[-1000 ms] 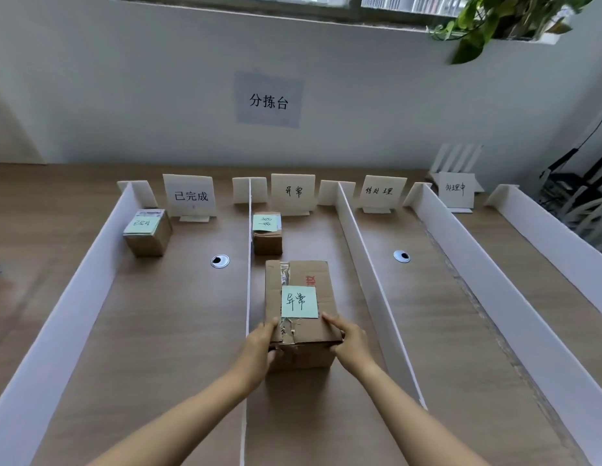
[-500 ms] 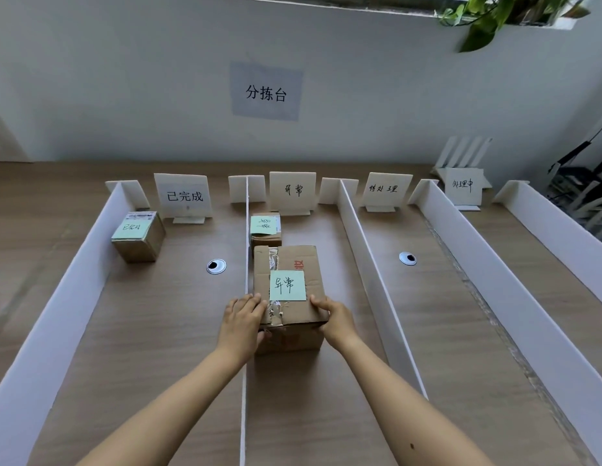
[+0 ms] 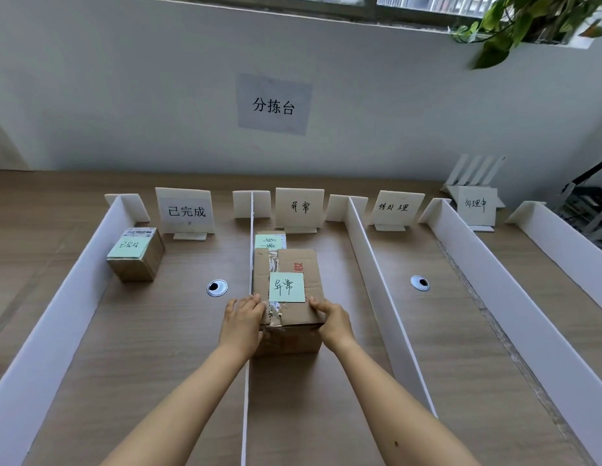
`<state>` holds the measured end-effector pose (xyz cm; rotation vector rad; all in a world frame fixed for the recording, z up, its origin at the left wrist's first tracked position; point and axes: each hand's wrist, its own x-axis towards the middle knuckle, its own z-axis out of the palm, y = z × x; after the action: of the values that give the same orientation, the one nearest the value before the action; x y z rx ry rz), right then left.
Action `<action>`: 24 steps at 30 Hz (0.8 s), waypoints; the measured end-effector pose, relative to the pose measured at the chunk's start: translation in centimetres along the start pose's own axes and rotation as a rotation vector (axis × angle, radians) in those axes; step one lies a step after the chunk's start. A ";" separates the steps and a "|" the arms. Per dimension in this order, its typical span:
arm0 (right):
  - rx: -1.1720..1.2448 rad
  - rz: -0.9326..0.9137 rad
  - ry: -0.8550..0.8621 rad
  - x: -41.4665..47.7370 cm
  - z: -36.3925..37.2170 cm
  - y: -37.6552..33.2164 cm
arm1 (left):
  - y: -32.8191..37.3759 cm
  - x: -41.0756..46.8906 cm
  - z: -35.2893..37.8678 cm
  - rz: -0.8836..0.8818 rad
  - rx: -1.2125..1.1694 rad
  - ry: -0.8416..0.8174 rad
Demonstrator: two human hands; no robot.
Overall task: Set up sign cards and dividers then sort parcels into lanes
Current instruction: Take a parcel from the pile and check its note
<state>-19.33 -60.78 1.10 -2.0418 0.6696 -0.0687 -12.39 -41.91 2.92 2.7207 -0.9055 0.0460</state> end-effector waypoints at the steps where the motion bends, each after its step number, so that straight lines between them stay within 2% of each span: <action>1: 0.017 0.004 0.001 0.1 0.0 -0.3 | -0.2 0.3 0.0 -0.007 0.006 -0.002; 6: 0.038 0.014 -0.012 0.8 -0.9 -1.7 | -1.0 1.8 0.4 -0.023 0.037 -0.055; 17: 0.028 0.035 -0.004 2.2 -0.8 -2.9 | -1.2 3.7 0.1 0.008 0.081 -0.046; 21: 0.000 0.075 -0.053 2.4 -1.5 -3.1 | -1.3 4.0 -1.1 0.050 0.161 -0.151; 24: -0.130 0.055 -0.115 2.1 -2.4 -4.0 | -1.3 4.2 -2.6 0.067 0.187 -0.216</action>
<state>-16.53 -62.11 5.18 -2.1324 0.6723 0.1259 -8.09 -42.70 5.58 2.9083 -1.1033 -0.1617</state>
